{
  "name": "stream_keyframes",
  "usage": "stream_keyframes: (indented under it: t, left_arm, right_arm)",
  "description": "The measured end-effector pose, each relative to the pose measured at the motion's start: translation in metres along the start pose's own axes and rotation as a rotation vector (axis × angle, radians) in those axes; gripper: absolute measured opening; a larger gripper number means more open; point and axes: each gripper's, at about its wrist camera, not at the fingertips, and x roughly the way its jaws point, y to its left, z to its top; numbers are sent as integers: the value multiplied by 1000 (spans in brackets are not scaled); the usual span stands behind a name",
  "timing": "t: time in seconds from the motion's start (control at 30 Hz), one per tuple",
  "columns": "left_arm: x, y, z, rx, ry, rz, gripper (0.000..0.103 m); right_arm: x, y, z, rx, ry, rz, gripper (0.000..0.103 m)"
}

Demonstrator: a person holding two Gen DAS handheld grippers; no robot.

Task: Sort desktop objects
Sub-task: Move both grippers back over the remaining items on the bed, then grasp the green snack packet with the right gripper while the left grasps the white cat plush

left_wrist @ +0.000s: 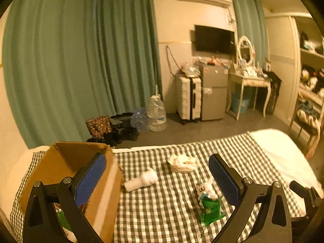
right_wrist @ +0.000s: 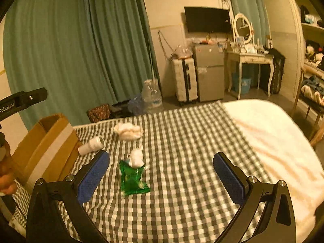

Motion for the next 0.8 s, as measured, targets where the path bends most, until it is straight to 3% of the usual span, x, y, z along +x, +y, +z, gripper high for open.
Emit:
stream_keyframes:
  t: [0.23,0.43,0.8]
  left_arm:
    - [30,-18,-16,61,61,-46,103]
    - [64,-10,-30,30,146,-62,103]
    - [106,-1,-44,8,225,-51,103]
  right_arm:
    - [41,10,-18,11,89,28,103]
    - [74,17,-34,20,178,49,103]
    - [121,38,-49,-33,274,53,102]
